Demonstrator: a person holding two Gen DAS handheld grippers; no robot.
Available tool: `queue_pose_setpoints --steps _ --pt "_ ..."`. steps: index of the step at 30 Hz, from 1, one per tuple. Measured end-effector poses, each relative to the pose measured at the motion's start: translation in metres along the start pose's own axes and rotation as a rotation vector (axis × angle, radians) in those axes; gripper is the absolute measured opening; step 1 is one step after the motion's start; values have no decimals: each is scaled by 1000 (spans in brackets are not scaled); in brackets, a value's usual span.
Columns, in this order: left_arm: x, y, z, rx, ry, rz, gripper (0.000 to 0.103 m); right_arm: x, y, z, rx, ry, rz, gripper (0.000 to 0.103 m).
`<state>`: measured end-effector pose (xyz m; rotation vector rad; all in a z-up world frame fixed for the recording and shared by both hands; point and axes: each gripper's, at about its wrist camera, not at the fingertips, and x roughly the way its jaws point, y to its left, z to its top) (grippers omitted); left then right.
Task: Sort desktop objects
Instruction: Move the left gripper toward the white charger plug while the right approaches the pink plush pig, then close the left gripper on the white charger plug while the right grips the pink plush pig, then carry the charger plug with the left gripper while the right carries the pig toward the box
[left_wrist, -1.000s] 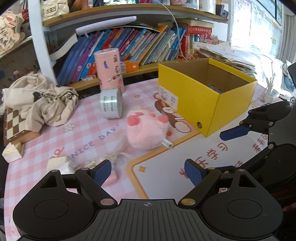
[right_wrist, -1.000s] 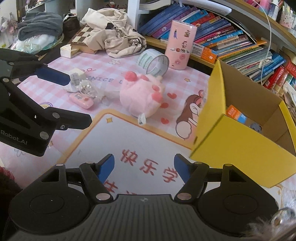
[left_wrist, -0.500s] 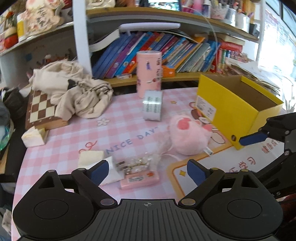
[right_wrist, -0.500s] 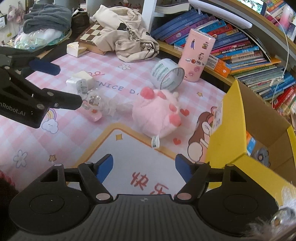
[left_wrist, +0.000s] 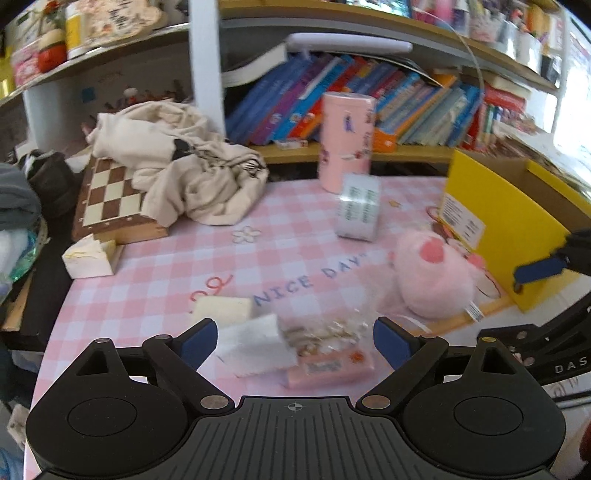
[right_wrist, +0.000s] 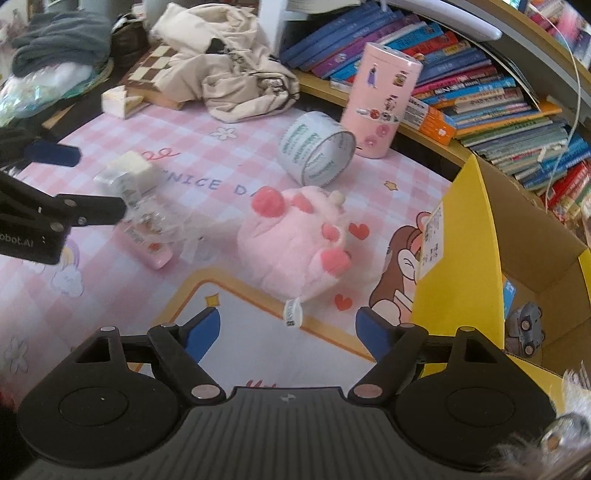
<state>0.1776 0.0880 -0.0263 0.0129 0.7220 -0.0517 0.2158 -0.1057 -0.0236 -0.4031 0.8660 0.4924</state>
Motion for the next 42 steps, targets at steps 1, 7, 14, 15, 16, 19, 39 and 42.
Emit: queue_pose_setpoints --steps 1,7,14,15,16,19,39,42 --pt "2 3 0 -13 -1 3 93 1 -2 1 14 -1 -2 80" --pt "19 16 -1 -53 38 14 88 10 -12 9 84 0 -10 80" --pt "31 26 -4 -97 68 22 82 20 -17 21 157 10 16 83" --pt "33 27 -5 -101 74 22 81 22 -18 23 173 12 24 84" --pt "34 28 -5 -106 79 22 80 25 -19 25 189 16 33 84" --pt "38 31 -7 -123 88 15 78 33 -20 32 230 28 50 84" --pt "38 47 -8 -236 72 -49 63 54 -29 46 305 49 94 66" --pt "26 50 -5 -250 40 -47 63 35 -31 42 276 19 87 66"
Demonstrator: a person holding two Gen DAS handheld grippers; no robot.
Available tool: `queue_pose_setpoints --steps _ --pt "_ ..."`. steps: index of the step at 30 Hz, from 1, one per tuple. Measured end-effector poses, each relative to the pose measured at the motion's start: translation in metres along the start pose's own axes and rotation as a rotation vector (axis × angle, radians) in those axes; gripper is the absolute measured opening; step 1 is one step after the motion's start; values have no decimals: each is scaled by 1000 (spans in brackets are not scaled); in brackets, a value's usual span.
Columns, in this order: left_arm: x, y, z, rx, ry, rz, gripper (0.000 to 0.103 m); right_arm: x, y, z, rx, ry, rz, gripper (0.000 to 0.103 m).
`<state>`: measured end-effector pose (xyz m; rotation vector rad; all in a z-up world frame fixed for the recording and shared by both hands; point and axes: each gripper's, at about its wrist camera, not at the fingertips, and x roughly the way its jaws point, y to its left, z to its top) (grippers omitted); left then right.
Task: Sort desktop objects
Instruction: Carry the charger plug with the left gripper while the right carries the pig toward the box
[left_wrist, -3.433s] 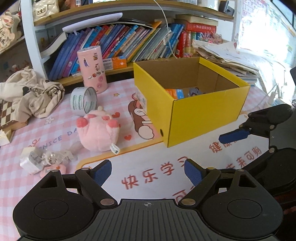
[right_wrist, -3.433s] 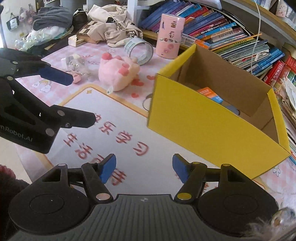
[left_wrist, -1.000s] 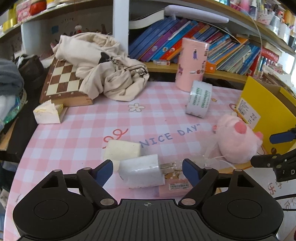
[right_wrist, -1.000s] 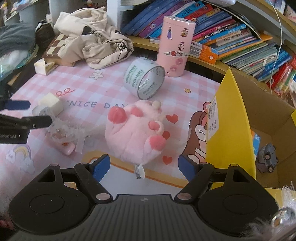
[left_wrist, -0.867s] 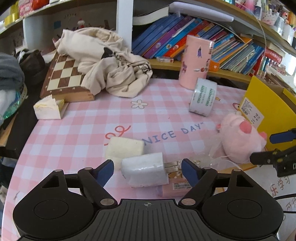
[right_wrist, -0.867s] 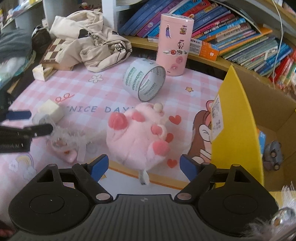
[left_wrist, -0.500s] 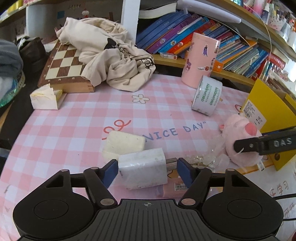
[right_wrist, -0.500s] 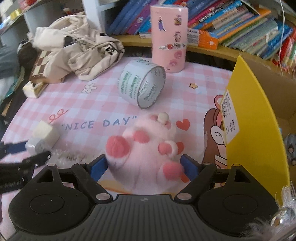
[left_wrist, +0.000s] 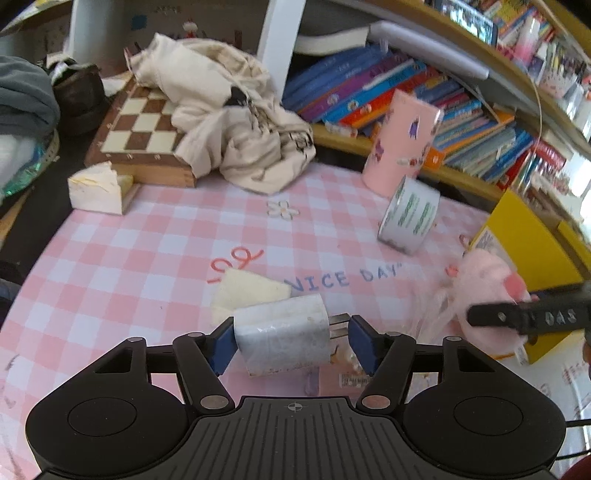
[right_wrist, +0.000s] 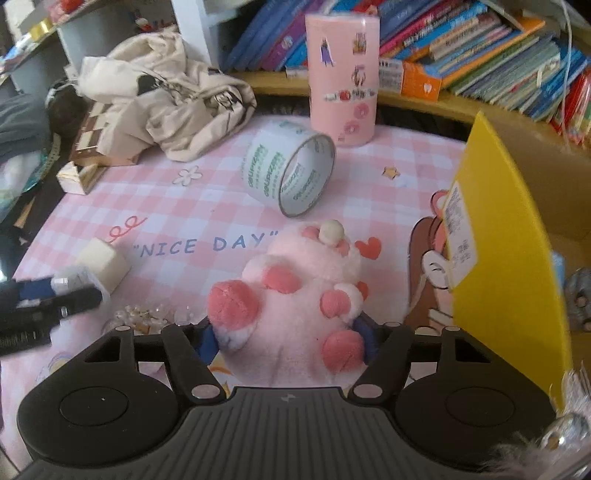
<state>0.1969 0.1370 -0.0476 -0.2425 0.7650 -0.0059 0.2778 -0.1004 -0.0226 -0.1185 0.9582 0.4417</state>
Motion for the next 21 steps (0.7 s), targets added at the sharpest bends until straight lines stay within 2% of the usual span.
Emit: queue_pose_setpoints --steps 8,21 --pt "-23 -8 4 15 -53 -14 64 -40 -2 -24 -70 -15 -8 67" --pt "-58 -18 -10 40 -97 -34 64 -67 7 -57 -27 -24 21 67"
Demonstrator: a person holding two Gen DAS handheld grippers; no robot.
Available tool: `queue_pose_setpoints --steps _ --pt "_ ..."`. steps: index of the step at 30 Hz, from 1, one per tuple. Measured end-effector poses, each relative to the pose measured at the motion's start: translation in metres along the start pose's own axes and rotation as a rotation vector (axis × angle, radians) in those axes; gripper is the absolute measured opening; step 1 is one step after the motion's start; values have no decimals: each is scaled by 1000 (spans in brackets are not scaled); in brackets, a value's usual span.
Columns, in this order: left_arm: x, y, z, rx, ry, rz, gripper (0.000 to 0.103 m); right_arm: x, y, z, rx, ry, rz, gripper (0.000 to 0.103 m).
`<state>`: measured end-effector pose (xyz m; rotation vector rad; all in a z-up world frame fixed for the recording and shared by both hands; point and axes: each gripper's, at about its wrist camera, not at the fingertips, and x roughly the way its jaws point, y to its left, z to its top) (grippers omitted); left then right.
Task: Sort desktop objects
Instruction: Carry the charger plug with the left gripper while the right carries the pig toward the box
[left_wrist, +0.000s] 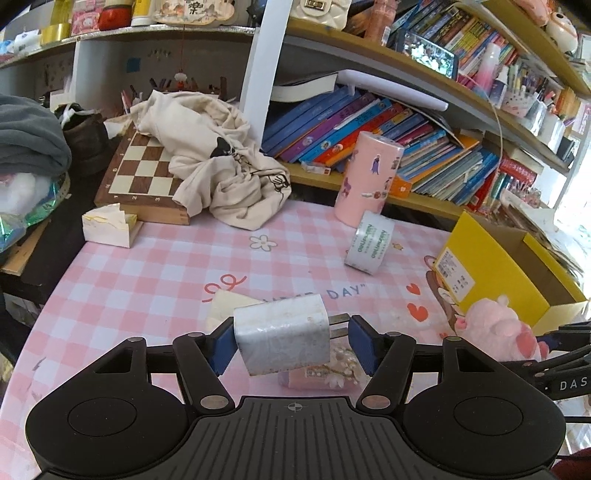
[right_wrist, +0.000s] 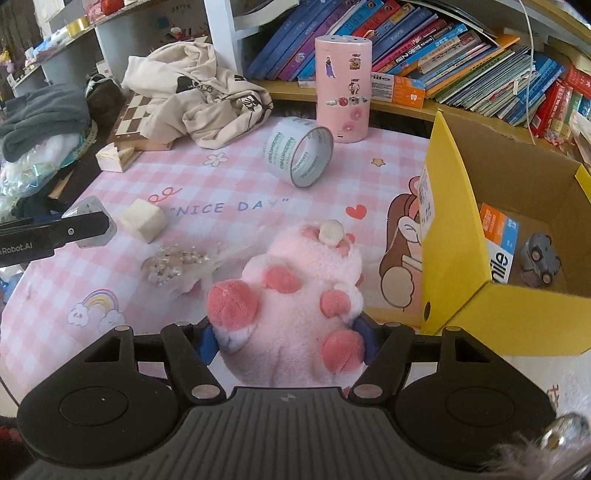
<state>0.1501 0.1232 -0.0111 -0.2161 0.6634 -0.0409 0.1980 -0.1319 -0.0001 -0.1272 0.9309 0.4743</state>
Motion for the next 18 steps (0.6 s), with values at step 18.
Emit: queue_pose_setpoints --steps 18 --pt "-30 1 -22 25 12 -14 64 -16 24 -26 17 5 29 67"
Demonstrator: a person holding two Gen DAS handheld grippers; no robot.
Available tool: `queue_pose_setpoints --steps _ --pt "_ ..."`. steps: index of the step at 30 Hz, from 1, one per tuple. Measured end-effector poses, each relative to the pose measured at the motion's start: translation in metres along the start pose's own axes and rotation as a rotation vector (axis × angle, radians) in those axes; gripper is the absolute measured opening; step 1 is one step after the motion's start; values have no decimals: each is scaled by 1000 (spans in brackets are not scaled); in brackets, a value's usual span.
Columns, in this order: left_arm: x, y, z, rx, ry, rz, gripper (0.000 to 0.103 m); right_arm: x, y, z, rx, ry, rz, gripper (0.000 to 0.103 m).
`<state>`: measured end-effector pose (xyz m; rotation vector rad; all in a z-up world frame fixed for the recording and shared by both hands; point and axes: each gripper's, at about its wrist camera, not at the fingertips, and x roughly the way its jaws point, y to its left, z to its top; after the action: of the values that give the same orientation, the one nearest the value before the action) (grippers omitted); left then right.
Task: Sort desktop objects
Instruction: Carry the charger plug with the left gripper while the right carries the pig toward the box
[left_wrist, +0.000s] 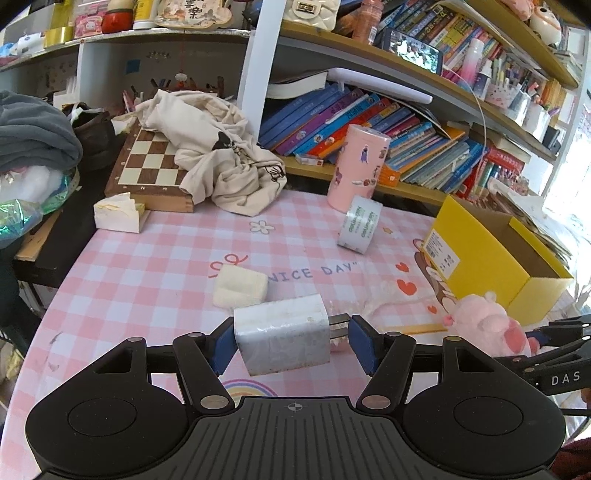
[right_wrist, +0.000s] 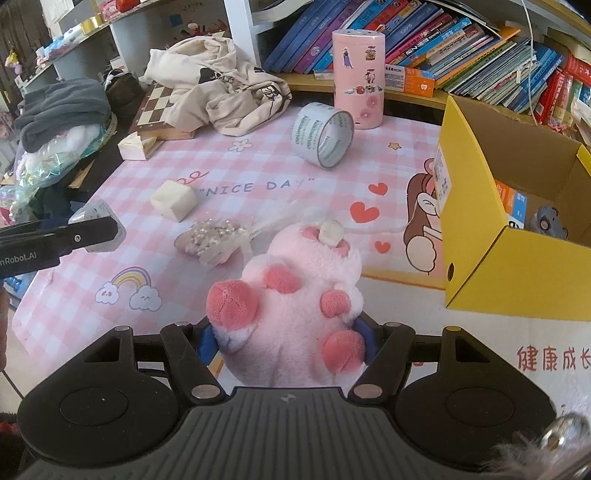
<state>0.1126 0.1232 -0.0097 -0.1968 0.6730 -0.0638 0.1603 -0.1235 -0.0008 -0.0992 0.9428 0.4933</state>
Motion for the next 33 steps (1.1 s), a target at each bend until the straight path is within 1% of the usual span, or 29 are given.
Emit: queue_pose_setpoints --steps 9,16,21,28,33 --pt "-7 -3 -6 10 1 -10 64 -4 6 -6 -8 4 2 67" --pt "-10 -10 -9 34 13 -33 64 -14 -9 -8 35 -16 -37 67" --pt "-9 -21 -11 64 27 -63 64 -20 -16 -20 59 4 -49 67" --pt "-3 -42 -12 132 51 -121 64 -24 -14 -32 55 21 -57 67" --pt "3 -55 -13 163 70 -156 64 -28 -23 -43 101 31 -78 67"
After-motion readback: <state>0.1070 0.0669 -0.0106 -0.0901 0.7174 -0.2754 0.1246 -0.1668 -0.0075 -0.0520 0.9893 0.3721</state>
